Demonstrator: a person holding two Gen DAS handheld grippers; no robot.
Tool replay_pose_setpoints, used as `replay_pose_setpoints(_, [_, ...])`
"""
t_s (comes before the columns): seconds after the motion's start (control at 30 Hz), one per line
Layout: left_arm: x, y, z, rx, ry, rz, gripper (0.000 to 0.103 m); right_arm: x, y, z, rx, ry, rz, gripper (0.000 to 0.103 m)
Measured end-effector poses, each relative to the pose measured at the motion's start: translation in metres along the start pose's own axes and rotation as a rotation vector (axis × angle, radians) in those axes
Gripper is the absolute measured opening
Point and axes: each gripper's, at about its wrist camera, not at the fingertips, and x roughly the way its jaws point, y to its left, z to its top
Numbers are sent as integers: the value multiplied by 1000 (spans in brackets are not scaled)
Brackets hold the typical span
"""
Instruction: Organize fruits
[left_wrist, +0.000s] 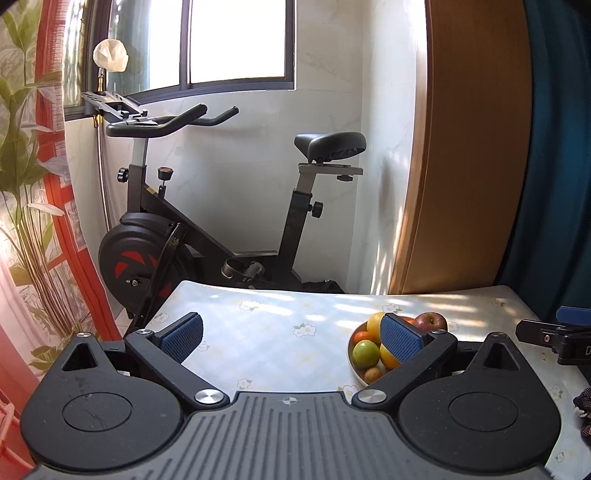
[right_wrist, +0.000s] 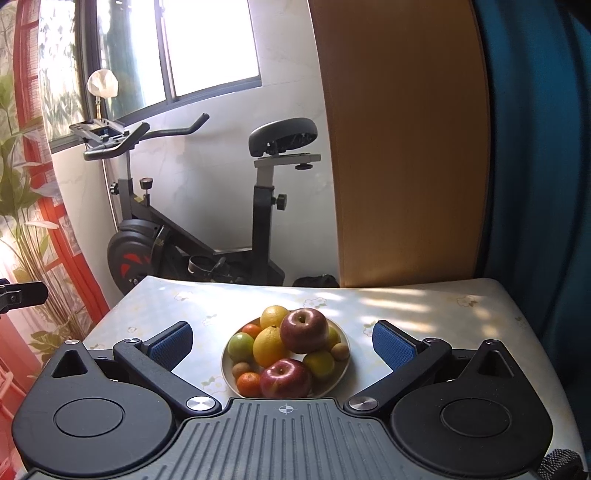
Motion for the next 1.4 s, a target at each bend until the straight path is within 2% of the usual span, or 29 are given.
replay_pose_setpoints(1.4, [-11, -6, 4, 16, 0, -49, 103, -18, 12, 6, -40, -44, 5, 103])
